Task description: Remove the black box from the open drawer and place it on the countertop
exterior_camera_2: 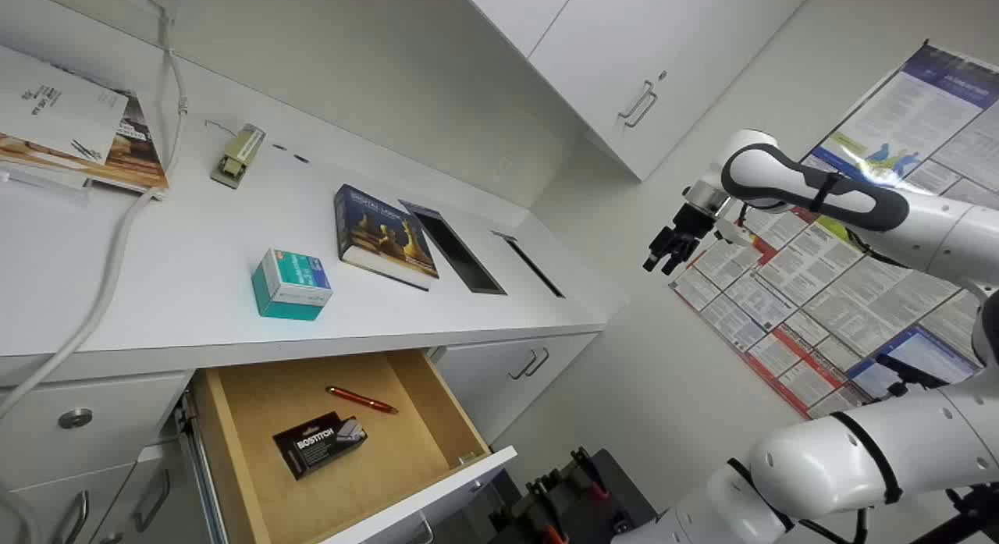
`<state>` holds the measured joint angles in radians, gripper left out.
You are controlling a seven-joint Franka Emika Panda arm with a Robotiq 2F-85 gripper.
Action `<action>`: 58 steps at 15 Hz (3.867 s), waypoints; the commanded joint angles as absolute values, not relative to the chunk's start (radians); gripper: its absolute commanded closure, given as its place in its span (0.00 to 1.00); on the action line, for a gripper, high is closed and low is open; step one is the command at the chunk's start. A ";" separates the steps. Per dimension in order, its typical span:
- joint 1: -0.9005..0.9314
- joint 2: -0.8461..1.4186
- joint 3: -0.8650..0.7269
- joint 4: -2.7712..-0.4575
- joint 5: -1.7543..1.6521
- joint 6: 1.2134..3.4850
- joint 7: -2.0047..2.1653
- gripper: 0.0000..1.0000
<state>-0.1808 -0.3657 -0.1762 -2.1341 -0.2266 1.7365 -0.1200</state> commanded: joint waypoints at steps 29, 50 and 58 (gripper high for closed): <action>0.213 -0.487 0.097 -2.389 -0.158 1.871 -0.309 0.00; 0.366 0.274 0.324 -2.347 -0.001 2.710 -0.971 0.00; 0.331 0.316 0.365 -2.332 -0.022 2.716 -0.937 0.00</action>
